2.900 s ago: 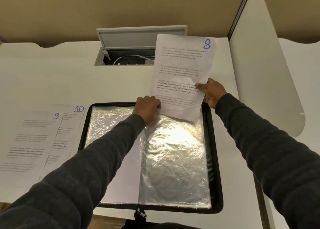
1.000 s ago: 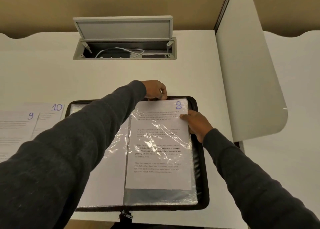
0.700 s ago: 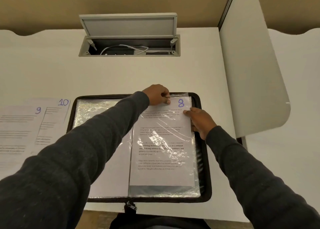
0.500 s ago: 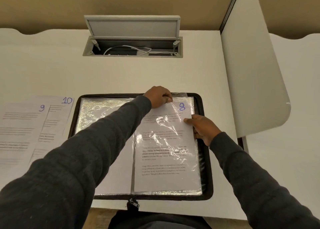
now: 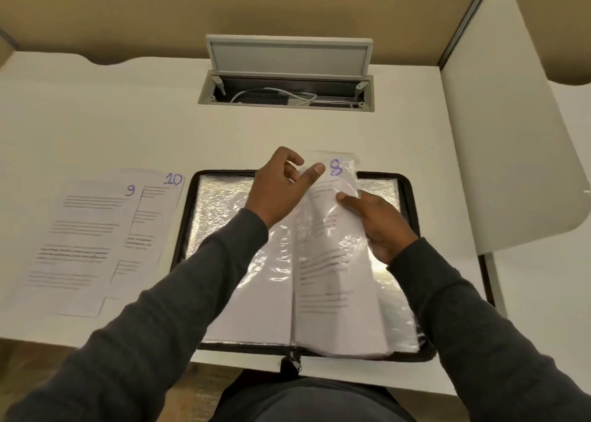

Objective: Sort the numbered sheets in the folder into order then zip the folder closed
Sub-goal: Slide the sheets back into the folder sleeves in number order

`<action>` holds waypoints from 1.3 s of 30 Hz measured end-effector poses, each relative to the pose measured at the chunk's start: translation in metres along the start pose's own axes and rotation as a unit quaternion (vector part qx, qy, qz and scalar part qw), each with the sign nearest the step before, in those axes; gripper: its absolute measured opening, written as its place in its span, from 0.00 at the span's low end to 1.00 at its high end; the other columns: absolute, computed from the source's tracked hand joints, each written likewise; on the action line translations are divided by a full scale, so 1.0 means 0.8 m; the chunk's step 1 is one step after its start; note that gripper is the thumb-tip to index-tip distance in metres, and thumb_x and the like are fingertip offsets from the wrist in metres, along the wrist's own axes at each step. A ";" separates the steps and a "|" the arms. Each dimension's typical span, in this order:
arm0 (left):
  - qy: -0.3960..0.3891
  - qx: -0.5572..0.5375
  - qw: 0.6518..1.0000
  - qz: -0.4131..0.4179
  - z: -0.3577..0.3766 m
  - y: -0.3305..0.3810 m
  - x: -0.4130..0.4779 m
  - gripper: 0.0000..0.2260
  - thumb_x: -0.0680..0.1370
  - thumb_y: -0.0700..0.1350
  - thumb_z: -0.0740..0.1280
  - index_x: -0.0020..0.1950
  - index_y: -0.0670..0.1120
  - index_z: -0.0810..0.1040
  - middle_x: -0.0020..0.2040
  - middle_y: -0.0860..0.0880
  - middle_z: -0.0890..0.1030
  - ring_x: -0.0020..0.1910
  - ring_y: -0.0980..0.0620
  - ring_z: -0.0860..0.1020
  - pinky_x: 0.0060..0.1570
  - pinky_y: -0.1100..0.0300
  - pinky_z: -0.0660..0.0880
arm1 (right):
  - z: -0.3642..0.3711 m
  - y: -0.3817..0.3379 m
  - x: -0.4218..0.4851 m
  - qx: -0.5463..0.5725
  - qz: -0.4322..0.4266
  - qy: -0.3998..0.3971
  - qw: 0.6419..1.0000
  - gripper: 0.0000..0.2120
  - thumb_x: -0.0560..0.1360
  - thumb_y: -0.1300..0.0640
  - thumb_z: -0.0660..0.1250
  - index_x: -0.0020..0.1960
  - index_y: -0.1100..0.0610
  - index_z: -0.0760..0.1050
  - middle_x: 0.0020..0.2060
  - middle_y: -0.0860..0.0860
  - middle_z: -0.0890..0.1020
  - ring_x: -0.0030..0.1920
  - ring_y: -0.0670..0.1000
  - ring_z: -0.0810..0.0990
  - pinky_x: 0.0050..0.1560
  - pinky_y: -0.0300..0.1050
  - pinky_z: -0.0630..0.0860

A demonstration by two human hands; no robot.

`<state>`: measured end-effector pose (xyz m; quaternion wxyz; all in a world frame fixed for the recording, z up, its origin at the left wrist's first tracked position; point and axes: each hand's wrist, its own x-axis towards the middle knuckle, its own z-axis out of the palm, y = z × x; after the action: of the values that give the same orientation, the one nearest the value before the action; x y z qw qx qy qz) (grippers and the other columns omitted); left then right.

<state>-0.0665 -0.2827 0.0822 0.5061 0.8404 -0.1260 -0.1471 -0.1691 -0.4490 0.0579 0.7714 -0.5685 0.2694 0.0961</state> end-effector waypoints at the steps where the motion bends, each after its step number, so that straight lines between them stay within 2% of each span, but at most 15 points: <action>1: 0.001 -0.023 1.000 -0.008 -0.018 -0.003 -0.008 0.19 0.72 0.66 0.69 0.51 0.52 0.74 0.45 0.46 0.80 0.40 0.49 0.81 0.40 0.56 0.77 | 0.023 -0.004 -0.001 0.006 -0.005 -0.005 1.000 0.13 0.81 0.53 0.66 0.63 0.56 0.80 0.55 0.56 0.86 0.57 0.59 0.84 0.60 0.56 0.79; 4: 0.000 -0.073 0.997 -0.034 -0.068 -0.021 -0.028 0.21 0.72 0.68 0.67 0.50 0.52 0.74 0.47 0.46 0.81 0.37 0.50 0.82 0.36 0.54 0.78 | 0.092 -0.005 -0.001 -0.007 -0.003 -0.034 0.999 0.12 0.83 0.51 0.62 0.62 0.54 0.79 0.53 0.54 0.86 0.53 0.55 0.84 0.53 0.52 0.79; 6: -0.008 -0.094 0.993 -0.066 -0.097 -0.042 -0.038 0.22 0.71 0.69 0.66 0.52 0.52 0.75 0.49 0.47 0.82 0.40 0.49 0.82 0.36 0.54 0.79 | 0.135 0.002 -0.001 -0.032 0.008 -0.055 0.998 0.12 0.83 0.48 0.60 0.60 0.50 0.79 0.50 0.49 0.87 0.54 0.53 0.84 0.55 0.52 0.77; 9: -0.007 -0.071 0.991 -0.115 -0.133 -0.089 -0.048 0.27 0.68 0.72 0.68 0.57 0.54 0.77 0.52 0.51 0.82 0.48 0.51 0.82 0.45 0.55 0.79 | 0.189 0.023 0.000 -0.117 -0.006 -0.087 0.989 0.15 0.84 0.43 0.57 0.61 0.46 0.78 0.57 0.46 0.84 0.61 0.48 0.79 0.57 0.44 0.72; 10: -0.005 -0.044 0.991 -0.124 -0.142 -0.106 -0.049 0.27 0.68 0.71 0.69 0.57 0.54 0.77 0.51 0.52 0.83 0.49 0.52 0.82 0.47 0.54 0.79 | 0.203 0.034 0.002 -0.145 -0.013 -0.093 0.985 0.16 0.83 0.42 0.57 0.63 0.46 0.77 0.61 0.46 0.82 0.63 0.48 0.78 0.57 0.44 0.72; 12: 0.001 0.055 0.991 -0.123 -0.153 -0.141 -0.048 0.22 0.71 0.65 0.70 0.52 0.49 0.78 0.46 0.50 0.82 0.46 0.52 0.80 0.45 0.55 0.78 | 0.222 0.061 0.010 -0.228 -0.041 -0.093 0.968 0.20 0.83 0.40 0.58 0.69 0.47 0.75 0.66 0.47 0.78 0.67 0.49 0.75 0.66 0.48 0.71; 15: 0.025 0.149 0.980 -0.132 -0.161 -0.174 -0.044 0.12 0.76 0.52 0.70 0.42 0.44 0.74 0.36 0.49 0.76 0.36 0.52 0.74 0.34 0.62 0.67 | 0.236 0.104 0.023 -0.421 -0.113 -0.105 0.894 0.23 0.82 0.41 0.59 0.75 0.47 0.69 0.76 0.49 0.69 0.76 0.52 0.66 0.74 0.46 0.61; 17: 0.040 0.161 0.975 -0.150 -0.163 -0.192 -0.040 0.12 0.76 0.49 0.71 0.39 0.46 0.72 0.33 0.51 0.73 0.33 0.53 0.71 0.31 0.64 0.63 | 0.242 0.128 0.030 -0.535 -0.163 -0.106 0.822 0.27 0.82 0.41 0.59 0.78 0.47 0.63 0.80 0.51 0.60 0.80 0.55 0.55 0.78 0.52 0.54; 20: 0.044 0.160 0.972 -0.166 -0.162 -0.215 -0.035 0.12 0.75 0.49 0.72 0.38 0.46 0.72 0.33 0.50 0.73 0.34 0.51 0.72 0.32 0.62 0.66 | 0.250 0.153 0.038 -0.646 -0.175 -0.094 0.737 0.31 0.81 0.38 0.58 0.81 0.47 0.56 0.82 0.52 0.48 0.81 0.59 0.44 0.79 0.60 0.46; 24: 0.056 0.161 0.973 -0.155 -0.165 -0.230 -0.034 0.10 0.74 0.48 0.72 0.43 0.46 0.74 0.37 0.49 0.77 0.38 0.49 0.76 0.43 0.55 0.76 | 0.258 0.169 0.043 -0.698 -0.152 -0.084 0.694 0.33 0.81 0.36 0.56 0.82 0.46 0.53 0.82 0.53 0.43 0.81 0.59 0.39 0.79 0.63 0.41; 27: 0.068 0.176 0.972 -0.143 -0.189 -0.242 -0.036 0.09 0.75 0.51 0.71 0.49 0.48 0.74 0.44 0.49 0.78 0.44 0.48 0.78 0.47 0.53 0.78 | 0.265 0.170 0.045 -0.709 -0.143 -0.068 0.687 0.33 0.81 0.36 0.56 0.81 0.46 0.53 0.82 0.53 0.43 0.81 0.60 0.40 0.79 0.63 0.42; 31: 0.141 0.265 0.946 -0.122 -0.248 -0.278 -0.042 0.18 0.75 0.53 0.71 0.60 0.46 0.74 0.56 0.44 0.75 0.56 0.44 0.74 0.57 0.48 0.74 | 0.289 0.161 0.046 -0.695 -0.165 -0.042 0.698 0.31 0.81 0.39 0.58 0.80 0.49 0.57 0.82 0.55 0.48 0.81 0.61 0.45 0.79 0.63 0.46; 34: 0.163 0.329 0.916 -0.162 -0.298 -0.309 -0.051 0.28 0.73 0.58 0.70 0.68 0.46 0.69 0.64 0.42 0.71 0.64 0.40 0.70 0.64 0.44 0.69 | 0.318 0.159 0.049 -0.674 -0.206 -0.058 0.707 0.29 0.82 0.42 0.59 0.80 0.51 0.59 0.82 0.55 0.50 0.81 0.59 0.46 0.79 0.63 0.47; 37: 0.094 0.345 0.906 -0.225 -0.341 -0.335 -0.065 0.42 0.70 0.67 0.69 0.76 0.46 0.59 0.75 0.40 0.60 0.73 0.39 0.60 0.70 0.42 0.62 | 0.350 0.161 0.055 -0.668 -0.230 -0.105 0.700 0.30 0.81 0.43 0.61 0.79 0.51 0.60 0.81 0.55 0.53 0.81 0.58 0.48 0.80 0.61 0.46; 39: -0.015 0.377 0.889 -0.259 -0.364 -0.346 -0.076 0.54 0.65 0.74 0.68 0.80 0.49 0.47 0.80 0.41 0.46 0.78 0.40 0.49 0.74 0.39 0.54 | 0.369 0.167 0.061 -0.683 -0.239 -0.138 0.677 0.31 0.81 0.42 0.61 0.80 0.50 0.59 0.82 0.55 0.52 0.81 0.59 0.49 0.80 0.60 0.45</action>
<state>0.0036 0.1021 -0.0267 0.0935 0.9684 0.0422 -0.2272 -0.0985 -0.1375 -0.0163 0.1937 -0.9624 -0.1252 0.1433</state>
